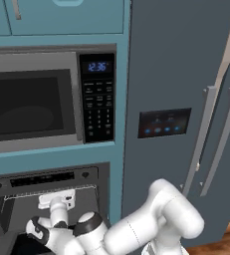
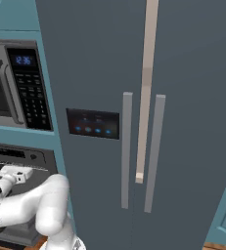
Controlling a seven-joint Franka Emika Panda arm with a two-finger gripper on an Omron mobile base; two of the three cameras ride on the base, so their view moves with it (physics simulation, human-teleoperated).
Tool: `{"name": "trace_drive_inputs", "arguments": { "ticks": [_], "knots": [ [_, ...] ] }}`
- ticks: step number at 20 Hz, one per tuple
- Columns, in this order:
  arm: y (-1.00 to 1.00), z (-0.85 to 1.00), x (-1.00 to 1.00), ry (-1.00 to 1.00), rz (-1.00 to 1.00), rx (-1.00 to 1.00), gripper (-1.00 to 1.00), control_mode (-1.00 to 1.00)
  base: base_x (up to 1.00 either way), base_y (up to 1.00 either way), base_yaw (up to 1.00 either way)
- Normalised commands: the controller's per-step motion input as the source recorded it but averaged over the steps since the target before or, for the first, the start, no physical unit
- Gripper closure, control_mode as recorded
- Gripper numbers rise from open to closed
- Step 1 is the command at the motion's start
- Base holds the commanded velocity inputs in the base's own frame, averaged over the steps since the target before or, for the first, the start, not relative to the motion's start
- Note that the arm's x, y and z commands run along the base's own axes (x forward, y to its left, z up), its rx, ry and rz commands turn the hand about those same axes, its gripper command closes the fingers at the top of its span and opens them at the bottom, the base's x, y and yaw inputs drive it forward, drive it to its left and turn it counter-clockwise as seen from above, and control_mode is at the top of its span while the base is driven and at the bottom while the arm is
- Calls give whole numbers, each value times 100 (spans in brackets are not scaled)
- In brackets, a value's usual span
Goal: Take the fish from the oven and place it on the plate on the counter.
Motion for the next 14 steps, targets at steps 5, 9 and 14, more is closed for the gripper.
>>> {"name": "trace_drive_inputs", "arguments": {
  "ticks": [5, 9, 14],
  "knots": [
    [0, -27, 23, -10, 0, -4, 100, -100, 0, 0, 0],
    [0, -35, 31, -8, 0, -4, 100, -100, 0, 0, 0],
    [4, -78, 56, 3, 0, -3, 100, -100, 0, 0, 0]
  ]
}}
